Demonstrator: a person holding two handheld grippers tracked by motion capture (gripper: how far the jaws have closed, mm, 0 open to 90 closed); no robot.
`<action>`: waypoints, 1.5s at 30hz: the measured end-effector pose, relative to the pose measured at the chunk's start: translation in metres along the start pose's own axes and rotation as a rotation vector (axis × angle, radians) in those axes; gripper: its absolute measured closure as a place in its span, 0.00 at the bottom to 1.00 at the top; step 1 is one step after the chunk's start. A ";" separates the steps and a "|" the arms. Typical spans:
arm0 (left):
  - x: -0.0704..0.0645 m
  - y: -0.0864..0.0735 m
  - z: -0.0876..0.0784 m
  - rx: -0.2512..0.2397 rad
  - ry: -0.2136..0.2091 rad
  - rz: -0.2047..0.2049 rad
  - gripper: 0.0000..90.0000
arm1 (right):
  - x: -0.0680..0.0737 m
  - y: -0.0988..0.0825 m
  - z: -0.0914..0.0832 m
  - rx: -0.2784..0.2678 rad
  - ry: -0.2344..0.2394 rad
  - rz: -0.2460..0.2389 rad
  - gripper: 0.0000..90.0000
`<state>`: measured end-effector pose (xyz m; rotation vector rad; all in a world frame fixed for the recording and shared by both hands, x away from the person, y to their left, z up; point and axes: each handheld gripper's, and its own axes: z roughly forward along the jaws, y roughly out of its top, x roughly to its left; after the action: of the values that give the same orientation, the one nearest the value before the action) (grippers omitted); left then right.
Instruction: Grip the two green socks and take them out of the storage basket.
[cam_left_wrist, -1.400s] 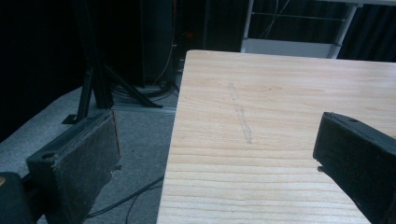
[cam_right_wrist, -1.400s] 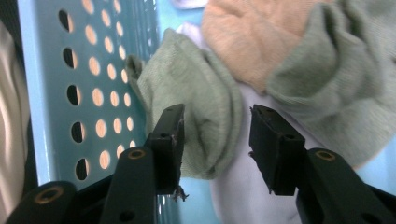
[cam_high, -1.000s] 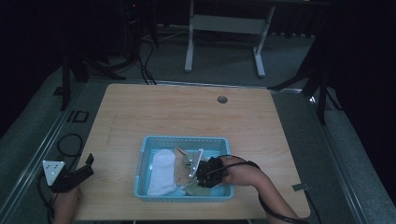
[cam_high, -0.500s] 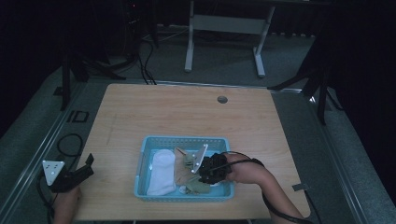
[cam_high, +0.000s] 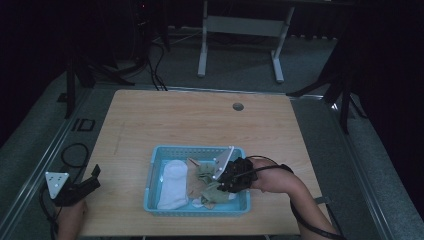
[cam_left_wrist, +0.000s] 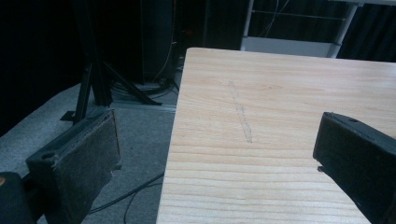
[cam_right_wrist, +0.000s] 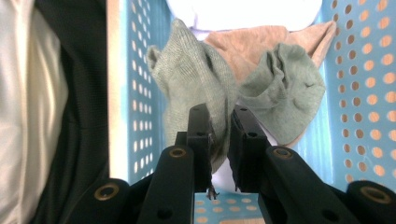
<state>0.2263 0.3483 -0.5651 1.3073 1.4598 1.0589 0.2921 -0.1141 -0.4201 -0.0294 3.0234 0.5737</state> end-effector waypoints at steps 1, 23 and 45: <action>0.000 0.000 0.000 0.000 0.003 0.000 0.00 | 0.000 0.000 -0.005 0.007 -0.004 -0.004 0.88; 0.000 0.000 0.001 0.008 0.004 0.002 0.00 | -0.016 -0.009 -0.048 -0.038 -0.083 0.034 0.88; 0.000 0.000 0.000 0.007 0.008 0.006 0.00 | -0.027 -0.088 -0.094 -0.098 -0.216 0.213 0.88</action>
<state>0.2268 0.3479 -0.5649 1.3148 1.4681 1.0648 0.3159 -0.2304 -0.3638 0.3309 2.8039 0.6911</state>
